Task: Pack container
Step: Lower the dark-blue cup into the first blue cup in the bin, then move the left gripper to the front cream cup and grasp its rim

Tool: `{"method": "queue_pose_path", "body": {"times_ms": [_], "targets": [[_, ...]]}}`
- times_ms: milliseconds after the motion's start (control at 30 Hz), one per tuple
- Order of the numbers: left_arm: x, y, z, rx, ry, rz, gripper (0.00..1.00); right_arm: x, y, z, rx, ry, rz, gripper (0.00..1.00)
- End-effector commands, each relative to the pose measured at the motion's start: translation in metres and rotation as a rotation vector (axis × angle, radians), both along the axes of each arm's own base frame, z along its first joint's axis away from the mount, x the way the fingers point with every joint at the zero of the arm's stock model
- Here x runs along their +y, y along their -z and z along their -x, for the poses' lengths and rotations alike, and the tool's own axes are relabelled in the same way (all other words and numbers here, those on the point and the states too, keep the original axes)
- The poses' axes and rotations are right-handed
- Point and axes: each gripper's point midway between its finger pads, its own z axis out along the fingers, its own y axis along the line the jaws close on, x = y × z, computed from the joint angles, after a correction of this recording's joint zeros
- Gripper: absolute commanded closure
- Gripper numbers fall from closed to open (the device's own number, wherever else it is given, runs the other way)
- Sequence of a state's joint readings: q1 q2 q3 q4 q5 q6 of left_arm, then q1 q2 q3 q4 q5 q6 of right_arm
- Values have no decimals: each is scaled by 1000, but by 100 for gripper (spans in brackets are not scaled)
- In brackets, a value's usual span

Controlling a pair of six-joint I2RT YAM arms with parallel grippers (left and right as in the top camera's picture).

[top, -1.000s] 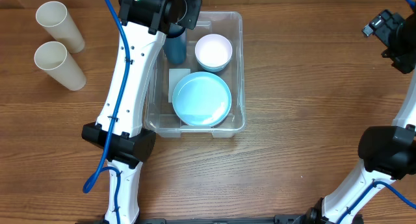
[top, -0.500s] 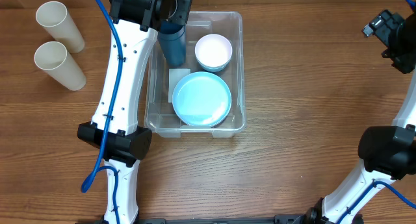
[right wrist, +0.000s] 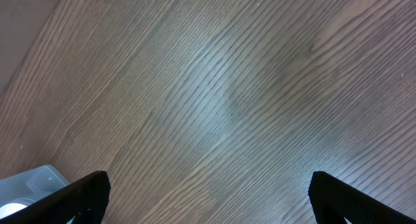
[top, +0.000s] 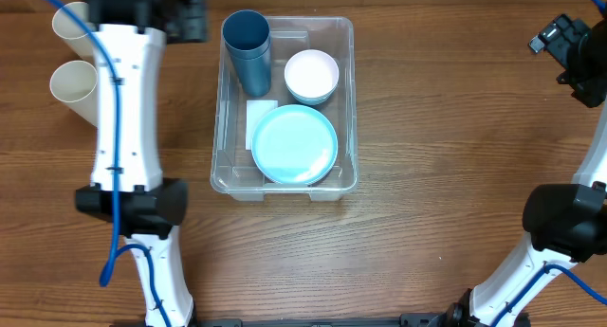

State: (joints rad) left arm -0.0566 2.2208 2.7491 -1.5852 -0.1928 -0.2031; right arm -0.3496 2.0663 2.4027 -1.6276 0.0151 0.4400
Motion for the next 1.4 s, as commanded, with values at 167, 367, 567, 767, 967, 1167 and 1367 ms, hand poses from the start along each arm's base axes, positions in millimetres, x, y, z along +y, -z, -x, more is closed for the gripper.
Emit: {"method": "queue_pose_path", "body": {"times_ms": [167,367,567,767,967,1167,1367], "targets": [[128,41,40,125,-390,204,17,-1,-11,0,-29,0,20,0],[144,80,10,94,-278,240,18,-1,-11,0,-29,-1,20,0],[144,77,-10,30,-210,191,18,-1,-11,0,-30,0,20,0],[146,102,-10,66,-199,191,20,-1,-11,0,-30,0,20,0],[144,130,-3,121,-209,205,63,-1,-11,0,-30,0,20,0],[144,130,-2,126,-220,211,96,-1,-11,0,-29,0,20,0],[127,120,-1,121,-191,297,96,-1,-11,0,-30,0,20,0]]}}
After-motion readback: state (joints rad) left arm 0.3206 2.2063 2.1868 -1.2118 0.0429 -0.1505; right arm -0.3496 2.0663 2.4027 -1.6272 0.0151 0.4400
